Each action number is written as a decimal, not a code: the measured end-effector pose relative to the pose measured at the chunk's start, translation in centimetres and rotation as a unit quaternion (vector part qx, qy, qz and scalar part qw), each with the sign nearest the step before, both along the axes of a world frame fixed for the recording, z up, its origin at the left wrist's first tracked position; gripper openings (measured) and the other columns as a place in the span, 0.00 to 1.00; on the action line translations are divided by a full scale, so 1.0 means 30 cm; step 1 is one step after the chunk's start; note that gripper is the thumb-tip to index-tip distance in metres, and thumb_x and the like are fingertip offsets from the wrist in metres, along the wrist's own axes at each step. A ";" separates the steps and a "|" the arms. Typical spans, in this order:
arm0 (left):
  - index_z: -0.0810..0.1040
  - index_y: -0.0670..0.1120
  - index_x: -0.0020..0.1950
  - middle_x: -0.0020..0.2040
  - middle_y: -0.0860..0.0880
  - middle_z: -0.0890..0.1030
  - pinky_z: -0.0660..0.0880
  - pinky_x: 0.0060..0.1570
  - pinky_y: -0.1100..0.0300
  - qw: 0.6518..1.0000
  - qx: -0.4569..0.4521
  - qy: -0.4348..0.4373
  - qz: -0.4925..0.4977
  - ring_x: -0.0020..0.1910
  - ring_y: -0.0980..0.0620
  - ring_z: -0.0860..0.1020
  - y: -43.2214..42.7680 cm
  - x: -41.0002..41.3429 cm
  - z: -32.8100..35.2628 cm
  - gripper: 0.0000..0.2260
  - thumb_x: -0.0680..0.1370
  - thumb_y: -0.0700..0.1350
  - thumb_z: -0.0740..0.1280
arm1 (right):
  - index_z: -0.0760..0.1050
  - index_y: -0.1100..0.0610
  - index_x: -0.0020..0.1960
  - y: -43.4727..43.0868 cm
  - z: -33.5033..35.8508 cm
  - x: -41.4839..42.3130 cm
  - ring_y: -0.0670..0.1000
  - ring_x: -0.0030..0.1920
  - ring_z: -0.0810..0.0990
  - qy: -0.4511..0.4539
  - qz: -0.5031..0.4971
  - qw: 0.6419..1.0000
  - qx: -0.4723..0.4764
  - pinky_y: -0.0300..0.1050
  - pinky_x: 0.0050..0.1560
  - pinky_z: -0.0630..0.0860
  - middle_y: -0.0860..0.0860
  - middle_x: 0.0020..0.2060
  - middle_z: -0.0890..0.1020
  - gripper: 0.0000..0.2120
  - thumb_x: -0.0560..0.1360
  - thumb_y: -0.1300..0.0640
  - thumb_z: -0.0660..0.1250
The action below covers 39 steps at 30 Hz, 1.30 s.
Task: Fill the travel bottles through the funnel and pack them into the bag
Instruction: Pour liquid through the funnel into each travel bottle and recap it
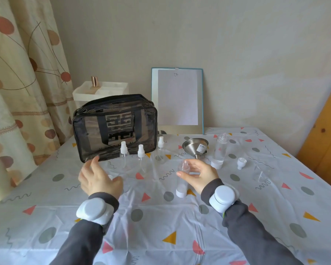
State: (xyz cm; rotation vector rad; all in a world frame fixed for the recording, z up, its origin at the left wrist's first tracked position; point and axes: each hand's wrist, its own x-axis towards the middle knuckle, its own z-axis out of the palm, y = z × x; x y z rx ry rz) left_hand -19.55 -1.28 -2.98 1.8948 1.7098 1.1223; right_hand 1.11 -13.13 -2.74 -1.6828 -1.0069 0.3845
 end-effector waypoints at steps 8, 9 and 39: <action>0.60 0.44 0.71 0.69 0.45 0.62 0.53 0.71 0.54 0.911 0.130 0.076 -0.384 0.71 0.46 0.57 -0.143 0.214 0.056 0.44 0.61 0.51 0.78 | 0.77 0.51 0.50 -0.008 0.005 0.002 0.46 0.48 0.80 0.033 0.004 0.999 0.005 0.26 0.43 0.72 0.48 0.47 0.83 0.16 0.65 0.59 0.76; 0.58 0.45 0.72 0.70 0.46 0.61 0.53 0.72 0.55 0.908 0.099 0.067 -0.402 0.72 0.47 0.56 -0.150 0.242 0.042 0.44 0.63 0.52 0.77 | 0.77 0.51 0.50 -0.006 0.008 -0.003 0.45 0.49 0.80 0.033 0.005 0.999 0.002 0.26 0.43 0.73 0.48 0.46 0.83 0.16 0.65 0.58 0.76; 0.74 0.57 0.49 0.44 0.60 0.78 0.68 0.40 0.77 0.935 -0.085 -0.067 -0.339 0.43 0.65 0.75 -0.116 0.348 -0.033 0.15 0.66 0.51 0.76 | 0.75 0.58 0.59 0.094 -0.066 0.281 0.58 0.58 0.76 -0.089 -0.131 0.958 -0.240 0.41 0.54 0.70 0.56 0.56 0.80 0.14 0.77 0.53 0.61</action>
